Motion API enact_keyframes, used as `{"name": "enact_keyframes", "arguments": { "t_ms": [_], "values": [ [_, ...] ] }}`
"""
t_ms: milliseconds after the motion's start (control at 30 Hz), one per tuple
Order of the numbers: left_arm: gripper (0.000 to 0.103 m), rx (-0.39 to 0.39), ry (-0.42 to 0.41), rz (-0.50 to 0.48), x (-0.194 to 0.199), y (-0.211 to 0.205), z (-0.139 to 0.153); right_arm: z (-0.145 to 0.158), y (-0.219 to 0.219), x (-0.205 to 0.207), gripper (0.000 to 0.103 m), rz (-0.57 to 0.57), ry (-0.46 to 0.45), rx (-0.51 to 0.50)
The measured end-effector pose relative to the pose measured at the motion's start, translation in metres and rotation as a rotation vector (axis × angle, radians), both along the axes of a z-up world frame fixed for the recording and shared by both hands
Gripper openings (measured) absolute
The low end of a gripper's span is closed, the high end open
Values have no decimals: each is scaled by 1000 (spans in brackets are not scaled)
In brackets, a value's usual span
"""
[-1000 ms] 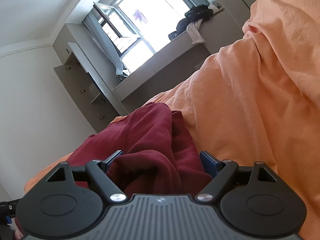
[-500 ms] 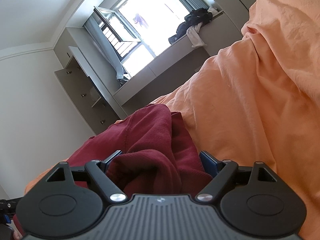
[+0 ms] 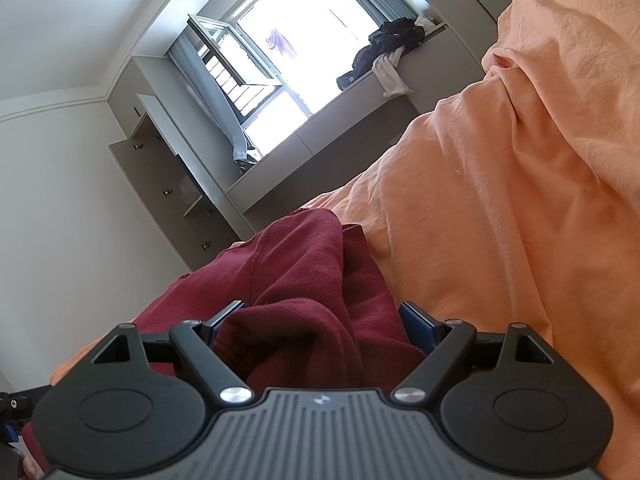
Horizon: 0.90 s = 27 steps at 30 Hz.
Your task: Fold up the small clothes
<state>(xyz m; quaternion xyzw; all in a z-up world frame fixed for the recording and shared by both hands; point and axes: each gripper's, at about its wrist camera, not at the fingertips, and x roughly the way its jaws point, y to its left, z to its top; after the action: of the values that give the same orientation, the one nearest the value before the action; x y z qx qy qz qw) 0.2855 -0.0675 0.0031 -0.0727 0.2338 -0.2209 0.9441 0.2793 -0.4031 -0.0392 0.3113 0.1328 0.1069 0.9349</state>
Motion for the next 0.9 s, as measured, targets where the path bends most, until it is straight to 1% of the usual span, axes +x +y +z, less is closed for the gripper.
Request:
{"name": "enact_keyframes", "arguments": {
  "t_ms": [133,200,267,333,433,500,600,667,800,900],
  "values": [
    [103,16,-59,18,-3,-6,5,0,0,0,86,-2,-2,0],
    [103,-4,-70,14,0,-7,7,1,1,0,86,-5,-4,-2],
    [103,-35,-48,-6,8,-8,7,1,2,-1,86,-9,-4,-5],
    [102,-54,-22,-5,22,-12,7,1,3,-1,86,-12,-4,-7],
    [102,-43,3,22,43,-19,9,1,4,-2,86,-14,-8,-7],
    [102,-41,20,19,54,-19,8,0,4,-2,86,-17,-11,-9],
    [102,-34,59,12,62,-18,2,0,5,-2,86,-18,-11,-10],
    [102,-54,89,2,65,-15,-4,-1,6,-2,86,-19,-14,-10],
    [102,-83,103,-22,66,-10,-7,-2,7,-4,86,-24,-22,-11],
    [102,-100,103,-65,66,-9,-8,-3,7,-4,86,-24,-22,-11]
  ]
}}
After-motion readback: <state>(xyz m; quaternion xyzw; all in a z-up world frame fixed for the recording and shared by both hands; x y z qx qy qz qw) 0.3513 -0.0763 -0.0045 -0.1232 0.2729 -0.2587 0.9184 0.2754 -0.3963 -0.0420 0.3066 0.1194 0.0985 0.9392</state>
